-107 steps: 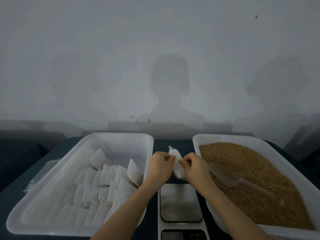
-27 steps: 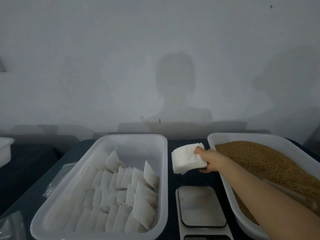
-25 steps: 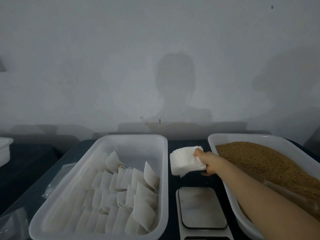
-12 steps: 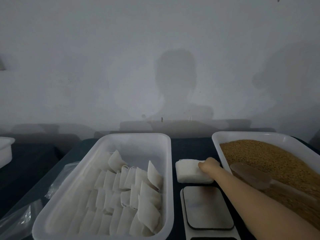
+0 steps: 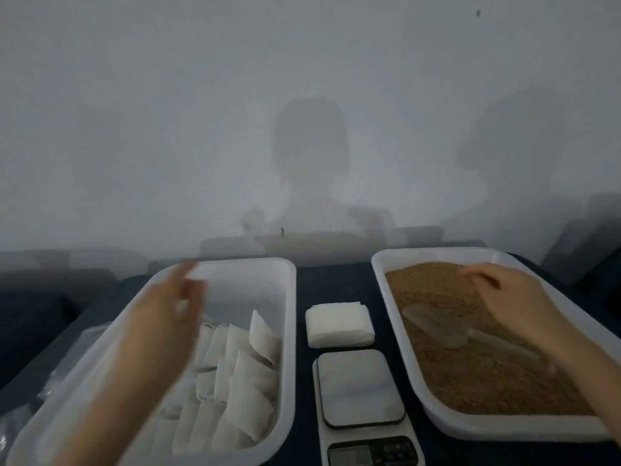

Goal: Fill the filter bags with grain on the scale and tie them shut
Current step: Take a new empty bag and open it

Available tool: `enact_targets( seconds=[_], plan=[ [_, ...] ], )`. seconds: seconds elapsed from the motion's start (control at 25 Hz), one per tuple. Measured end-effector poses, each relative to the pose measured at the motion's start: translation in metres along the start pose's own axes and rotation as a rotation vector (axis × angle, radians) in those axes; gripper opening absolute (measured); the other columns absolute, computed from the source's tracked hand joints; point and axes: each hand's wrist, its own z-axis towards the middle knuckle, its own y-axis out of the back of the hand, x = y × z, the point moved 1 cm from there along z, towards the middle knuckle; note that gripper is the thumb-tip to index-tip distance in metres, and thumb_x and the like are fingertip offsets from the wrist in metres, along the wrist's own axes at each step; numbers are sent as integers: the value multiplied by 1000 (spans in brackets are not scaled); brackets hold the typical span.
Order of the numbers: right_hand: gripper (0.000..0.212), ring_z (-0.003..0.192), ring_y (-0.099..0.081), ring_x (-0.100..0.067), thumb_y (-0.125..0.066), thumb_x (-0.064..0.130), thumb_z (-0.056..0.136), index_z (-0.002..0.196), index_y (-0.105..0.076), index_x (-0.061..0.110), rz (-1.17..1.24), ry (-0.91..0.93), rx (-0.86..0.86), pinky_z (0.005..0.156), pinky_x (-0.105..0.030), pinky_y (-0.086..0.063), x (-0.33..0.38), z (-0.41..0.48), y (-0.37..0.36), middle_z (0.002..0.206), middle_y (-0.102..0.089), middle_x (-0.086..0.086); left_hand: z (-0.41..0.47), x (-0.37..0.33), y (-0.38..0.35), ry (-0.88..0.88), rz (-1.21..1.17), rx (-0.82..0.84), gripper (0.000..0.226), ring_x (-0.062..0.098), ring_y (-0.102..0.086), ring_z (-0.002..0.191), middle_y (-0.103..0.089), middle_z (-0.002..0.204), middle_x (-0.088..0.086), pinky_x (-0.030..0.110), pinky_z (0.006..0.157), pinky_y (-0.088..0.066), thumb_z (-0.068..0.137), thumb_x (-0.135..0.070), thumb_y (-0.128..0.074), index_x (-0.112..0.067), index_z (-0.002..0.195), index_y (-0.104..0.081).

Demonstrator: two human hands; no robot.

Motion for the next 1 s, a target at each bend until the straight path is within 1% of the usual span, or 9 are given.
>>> enact_targets(
  seconds=[0.16, 0.28, 0.4, 0.52, 0.6, 0.68, 0.76, 0.84, 1.0],
  plan=[
    [24, 41, -53, -10, -51, 12, 94, 113, -64, 20, -59, -113, 16, 41, -18, -42, -43, -25, 17, 81, -61, 13, 1, -101, -123, -322, 316, 629, 30, 26, -59, 105, -63, 117, 9, 35, 87, -45, 103, -25, -38, -13, 123, -57],
    [24, 44, -56, -6, -55, 10, 91, 108, -66, 22, 3, -114, -16, 39, -16, -43, -51, -41, 22, 80, -59, 16, 2, -119, -204, -231, 435, 995, 30, 29, -58, 104, -61, 115, 11, 38, 87, -45, 98, -28, -46, -8, 118, -58],
    [25, 45, -50, 2, -58, 7, 89, 100, -67, 28, 55, -80, -54, 43, -10, -37, -54, -49, 19, 82, -64, 16, -1, -108, -243, -66, 659, 1193, 23, 28, -56, 99, -59, 102, 6, 38, 89, -41, 90, -26, -51, -11, 104, -61],
    [25, 70, -56, 5, -60, 4, 87, 99, -68, 25, 70, -20, -70, 63, -11, -43, -55, -50, 16, 94, -67, 11, 1, -100, -250, -47, 684, 1209, 21, 29, -54, 114, -59, 104, 10, 38, 100, -37, 93, -23, -50, -6, 101, -59],
    [26, 71, -60, 0, -59, 5, 87, 101, -67, 25, 93, -38, -60, 60, -13, -45, -51, -50, 13, 93, -66, 12, -1, -95, -248, -92, 701, 1179, 30, 29, -55, 115, -61, 118, 12, 37, 102, -38, 94, -20, -55, -2, 118, -59],
    [26, 68, -59, -1, -58, 7, 88, 104, -66, 27, 103, -29, -43, 51, -11, -44, -44, -51, 9, 91, -63, 17, -5, -95, -238, -97, 619, 1107, 30, 26, -59, 109, -61, 118, 12, 35, 99, -43, 95, -18, -53, -4, 121, -59],
    [27, 67, -58, 1, -57, 9, 90, 107, -64, 28, 112, -22, -34, 48, -10, -45, -35, -53, 5, 92, -61, 19, -5, -95, -222, -52, 306, 920, 22, 16, -62, 85, -63, 93, 7, 24, 83, -50, 98, -16, -44, -7, 103, -63],
    [29, 70, -57, 6, -56, 10, 90, 112, -63, 28, 139, -25, -35, 49, -7, -45, -27, -55, 0, 96, -61, 18, -3, -92, -194, 92, -73, 678, 22, 8, -53, 63, -59, 75, -3, 17, 58, -45, 100, -19, -42, -16, 88, -60],
    [31, 66, -54, 10, -54, 11, 91, 114, -59, 32, 176, 43, 47, 51, -3, -40, 7, -57, -23, 100, -58, 22, -8, -88, -148, 336, -497, 409, 19, 13, -53, 72, -60, 83, -1, 22, 60, -41, 100, -22, -42, -18, 92, -58]
  ],
)
